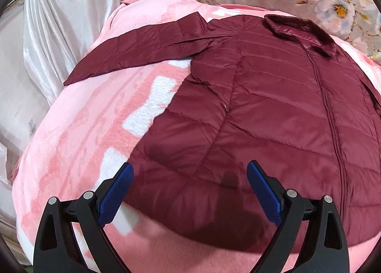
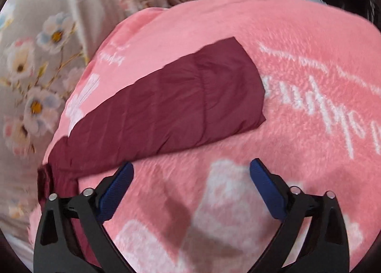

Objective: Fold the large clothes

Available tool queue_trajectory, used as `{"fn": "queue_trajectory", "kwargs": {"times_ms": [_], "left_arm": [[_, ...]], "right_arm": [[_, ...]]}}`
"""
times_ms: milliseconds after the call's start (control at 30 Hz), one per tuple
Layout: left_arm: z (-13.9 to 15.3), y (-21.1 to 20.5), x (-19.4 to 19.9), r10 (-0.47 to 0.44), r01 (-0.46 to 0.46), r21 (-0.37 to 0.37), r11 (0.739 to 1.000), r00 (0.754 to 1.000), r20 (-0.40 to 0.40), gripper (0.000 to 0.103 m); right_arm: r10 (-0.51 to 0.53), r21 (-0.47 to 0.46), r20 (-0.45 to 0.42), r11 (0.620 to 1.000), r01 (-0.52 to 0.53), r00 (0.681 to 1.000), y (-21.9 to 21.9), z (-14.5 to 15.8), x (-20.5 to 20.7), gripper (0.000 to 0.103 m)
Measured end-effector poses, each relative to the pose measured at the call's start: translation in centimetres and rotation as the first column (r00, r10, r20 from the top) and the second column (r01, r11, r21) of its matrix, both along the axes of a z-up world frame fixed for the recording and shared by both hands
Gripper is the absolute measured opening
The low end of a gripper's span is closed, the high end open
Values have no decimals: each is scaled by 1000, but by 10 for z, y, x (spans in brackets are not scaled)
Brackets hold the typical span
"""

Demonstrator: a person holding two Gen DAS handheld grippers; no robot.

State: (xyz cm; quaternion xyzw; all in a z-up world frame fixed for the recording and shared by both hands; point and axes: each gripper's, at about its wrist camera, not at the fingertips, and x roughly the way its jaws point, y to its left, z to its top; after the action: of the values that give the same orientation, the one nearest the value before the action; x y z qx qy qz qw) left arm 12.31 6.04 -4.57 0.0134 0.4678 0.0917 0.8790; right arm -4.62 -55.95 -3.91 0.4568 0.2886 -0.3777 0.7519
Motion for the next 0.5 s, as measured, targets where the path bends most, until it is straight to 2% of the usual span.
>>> {"fn": "queue_trajectory", "kwargs": {"times_ms": [33, 100, 167, 200, 267, 333, 400, 467, 500], "left_arm": [[0, 1, 3, 3, -3, -1, 1000, 1000, 1, 93], [2, 3, 10, 11, -11, 1, 1000, 1000, 4, 93], [2, 6, 16, 17, -17, -3, 1000, 1000, 3, 93], [2, 7, 20, 20, -20, -6, 1000, 1000, 1, 92], [1, 10, 28, 27, -28, -16, 999, 1000, -9, 89], [-1, 14, 37, 38, -39, -21, 999, 999, -20, 86], [-2, 18, 46, 52, -53, -27, 998, 998, -27, 84], [-3, 22, 52, 64, -65, -33, 997, 998, -29, 84], [-2, 24, 55, 71, -72, -38, 997, 997, -28, 84]], "right_arm": [[-20, -16, 16, 1000, 21, 1000, -2, 0, -2, 93], [-39, -33, 8, 999, 39, 999, -7, 3, 3, 82], [-62, -27, 21, 998, 62, 998, -15, 4, 10, 62], [-72, -24, 35, 997, 72, 997, -19, 4, 16, 55], [-70, -23, 29, 997, 71, 997, -27, 7, 30, 17], [-55, -73, 15, 996, 56, 998, -27, 19, 52, 8], [-5, -153, 18, 988, 7, 1000, -19, 43, 77, 6], [106, -257, 41, 962, -92, 993, 5, 79, 117, 5], [204, -314, 58, 933, -176, 977, 28, 101, 146, 5]]}}
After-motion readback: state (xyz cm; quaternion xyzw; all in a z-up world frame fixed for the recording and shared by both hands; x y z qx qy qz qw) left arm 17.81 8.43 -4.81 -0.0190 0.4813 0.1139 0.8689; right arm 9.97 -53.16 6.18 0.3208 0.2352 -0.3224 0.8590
